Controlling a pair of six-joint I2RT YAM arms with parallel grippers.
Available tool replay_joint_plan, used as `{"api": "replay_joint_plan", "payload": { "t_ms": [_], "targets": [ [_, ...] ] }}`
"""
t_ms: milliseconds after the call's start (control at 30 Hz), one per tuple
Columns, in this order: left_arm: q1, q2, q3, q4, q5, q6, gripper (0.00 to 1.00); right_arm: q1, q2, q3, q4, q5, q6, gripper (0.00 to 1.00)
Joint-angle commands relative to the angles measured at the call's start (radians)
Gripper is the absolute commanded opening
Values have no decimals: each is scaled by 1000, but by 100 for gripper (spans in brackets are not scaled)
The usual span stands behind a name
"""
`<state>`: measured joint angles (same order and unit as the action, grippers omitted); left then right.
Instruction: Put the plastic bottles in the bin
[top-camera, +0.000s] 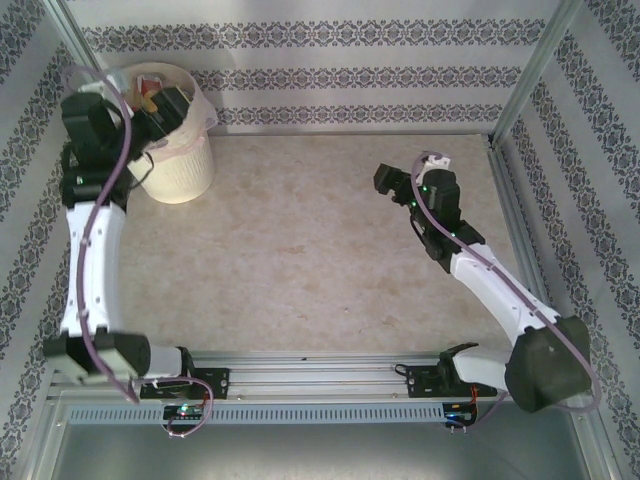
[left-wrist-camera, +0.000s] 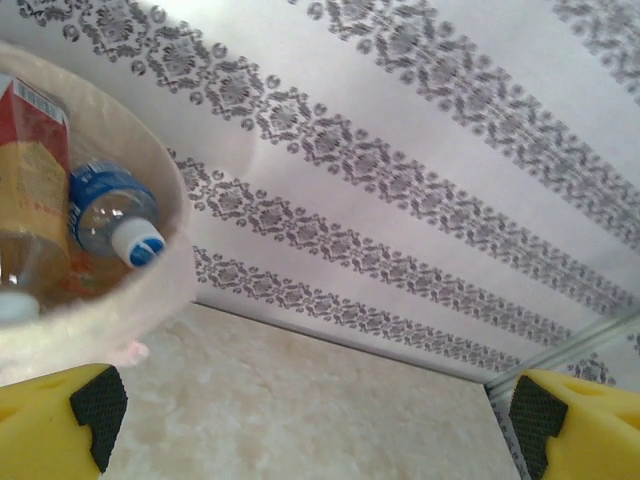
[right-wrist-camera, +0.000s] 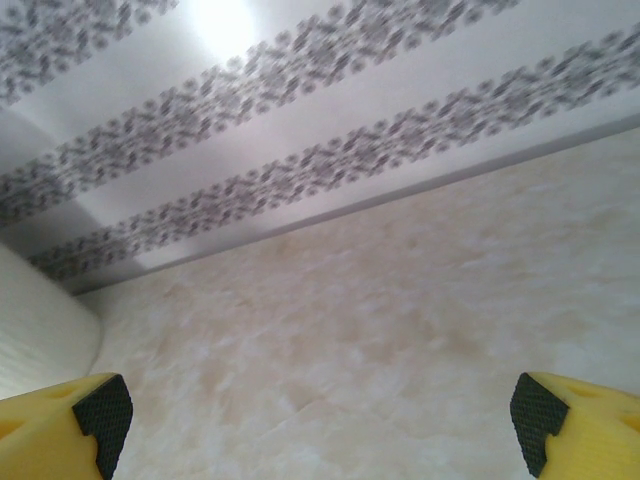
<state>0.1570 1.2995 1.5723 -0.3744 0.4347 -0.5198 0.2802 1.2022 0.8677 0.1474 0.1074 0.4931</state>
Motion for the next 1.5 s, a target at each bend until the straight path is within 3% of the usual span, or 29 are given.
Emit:
{"api": "replay_joint_plan", "payload": {
  "t_ms": [0,233,433,567,733,1000,1167,1233,1300,1400,1467],
  "targets": [
    [-34,-121,-193,108,-102,41,99,-46,-71,-46,7,135,-77,98],
    [-40,-407,-663,236,-475,49,100,-216,-190,-210,-1,242,-165,98],
    [-39,-391,-954,435,-703,118,100,-339,-137,-320,26,274,-181,98],
    [-39,-251,-1029,578,-673,206,100,-399,-40,-343,77,165,-228,98],
    [-40,-25,-1024,693,-528,308,100,-449,107,-333,211,-128,-277,98],
    [-68,104,-1135,1032,-398,418,100,-439,254,-344,443,-298,-318,98],
    [-183,275,-1178,1277,-455,544,99,-359,244,-411,561,-289,-416,98],
    [-185,251,-1170,1208,-550,499,99,-304,261,-468,678,-248,-475,98],
    [-185,262,-1184,1258,-615,475,99,-275,321,-501,808,-181,-485,98],
    [-185,256,-1179,1236,-622,469,99,-270,299,-469,701,-95,-466,98],
    [-185,261,-1181,1249,-623,471,99,-270,315,-482,755,-92,-466,98]
  ]
}}
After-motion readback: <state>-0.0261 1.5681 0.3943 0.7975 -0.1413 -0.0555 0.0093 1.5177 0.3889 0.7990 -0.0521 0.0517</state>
